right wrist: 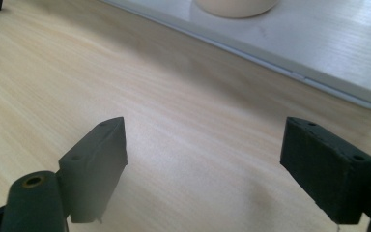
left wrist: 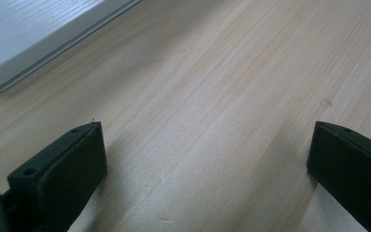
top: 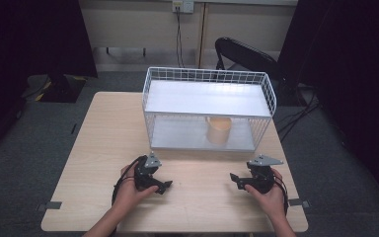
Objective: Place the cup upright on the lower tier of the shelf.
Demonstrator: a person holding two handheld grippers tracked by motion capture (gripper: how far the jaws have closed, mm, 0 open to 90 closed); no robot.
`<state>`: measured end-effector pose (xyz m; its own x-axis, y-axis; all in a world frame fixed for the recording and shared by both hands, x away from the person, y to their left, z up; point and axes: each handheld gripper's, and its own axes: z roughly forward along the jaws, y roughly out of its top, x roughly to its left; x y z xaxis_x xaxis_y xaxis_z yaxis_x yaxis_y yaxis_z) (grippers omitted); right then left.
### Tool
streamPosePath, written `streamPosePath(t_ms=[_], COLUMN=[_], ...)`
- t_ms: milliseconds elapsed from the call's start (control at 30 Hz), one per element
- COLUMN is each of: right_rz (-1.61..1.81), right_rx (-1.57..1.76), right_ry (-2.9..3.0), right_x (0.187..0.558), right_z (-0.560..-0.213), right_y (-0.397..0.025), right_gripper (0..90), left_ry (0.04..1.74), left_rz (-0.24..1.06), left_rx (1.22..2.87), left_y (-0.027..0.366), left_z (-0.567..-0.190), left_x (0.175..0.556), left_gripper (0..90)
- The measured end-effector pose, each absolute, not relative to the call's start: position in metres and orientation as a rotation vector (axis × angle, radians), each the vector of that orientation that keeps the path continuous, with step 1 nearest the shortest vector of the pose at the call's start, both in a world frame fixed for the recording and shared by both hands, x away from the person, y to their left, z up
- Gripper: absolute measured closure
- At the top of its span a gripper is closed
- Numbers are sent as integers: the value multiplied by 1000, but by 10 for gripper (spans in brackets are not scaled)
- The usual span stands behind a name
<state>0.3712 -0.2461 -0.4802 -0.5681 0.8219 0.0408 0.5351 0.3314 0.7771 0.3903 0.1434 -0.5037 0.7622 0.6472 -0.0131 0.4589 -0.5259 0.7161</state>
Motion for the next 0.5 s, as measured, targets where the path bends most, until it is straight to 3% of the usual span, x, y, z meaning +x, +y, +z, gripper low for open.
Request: streamPosePath(t_ms=[500], right_rz=[1028], right_rx=[1173], right_ry=[2304], right_x=[368], right_z=[-490], right_y=[-248], right_gripper=[160], left_ry=[822], left_rz=[330], left_rx=[2220], left_y=[143], left_z=[-504], left_x=[390], left_gripper=[0])
